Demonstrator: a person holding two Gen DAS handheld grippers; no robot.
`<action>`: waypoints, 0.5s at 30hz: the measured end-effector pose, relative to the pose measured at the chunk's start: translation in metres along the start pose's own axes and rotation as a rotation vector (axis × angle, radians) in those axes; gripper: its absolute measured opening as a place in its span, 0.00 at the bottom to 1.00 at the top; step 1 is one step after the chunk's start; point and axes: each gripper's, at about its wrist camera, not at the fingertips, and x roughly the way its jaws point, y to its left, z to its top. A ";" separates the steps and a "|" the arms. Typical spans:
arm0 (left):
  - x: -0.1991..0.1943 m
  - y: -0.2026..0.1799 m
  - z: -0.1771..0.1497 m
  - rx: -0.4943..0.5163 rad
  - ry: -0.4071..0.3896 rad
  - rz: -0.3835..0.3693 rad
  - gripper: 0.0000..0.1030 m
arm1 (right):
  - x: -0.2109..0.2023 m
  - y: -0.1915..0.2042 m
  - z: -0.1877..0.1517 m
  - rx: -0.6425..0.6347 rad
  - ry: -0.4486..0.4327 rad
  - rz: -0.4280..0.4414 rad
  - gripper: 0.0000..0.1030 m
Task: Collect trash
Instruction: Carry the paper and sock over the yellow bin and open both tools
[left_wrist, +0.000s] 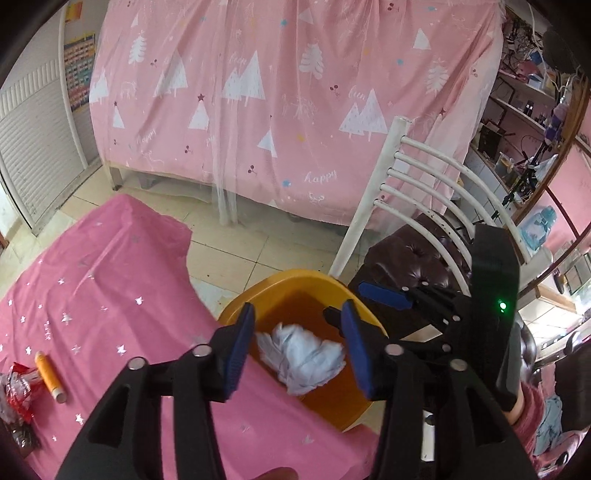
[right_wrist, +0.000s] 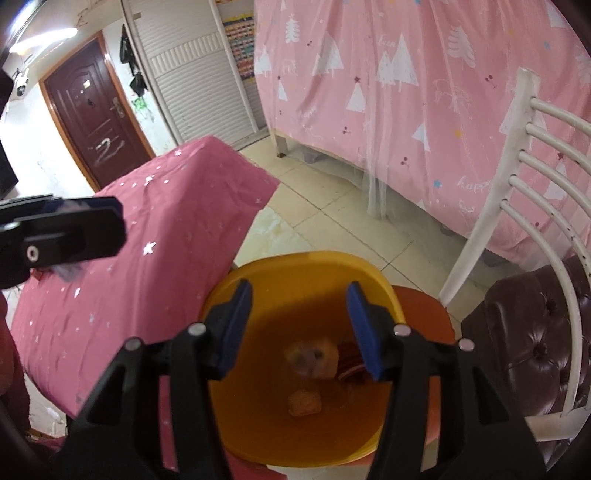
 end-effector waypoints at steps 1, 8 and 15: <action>0.002 -0.002 0.000 -0.001 0.002 -0.003 0.59 | -0.001 -0.003 0.000 0.006 -0.002 -0.004 0.50; 0.005 -0.008 -0.002 0.006 0.001 0.013 0.68 | -0.007 -0.014 0.000 0.041 -0.022 -0.007 0.50; -0.008 -0.001 -0.003 -0.002 -0.018 0.033 0.69 | -0.013 -0.003 0.001 0.019 -0.048 0.012 0.50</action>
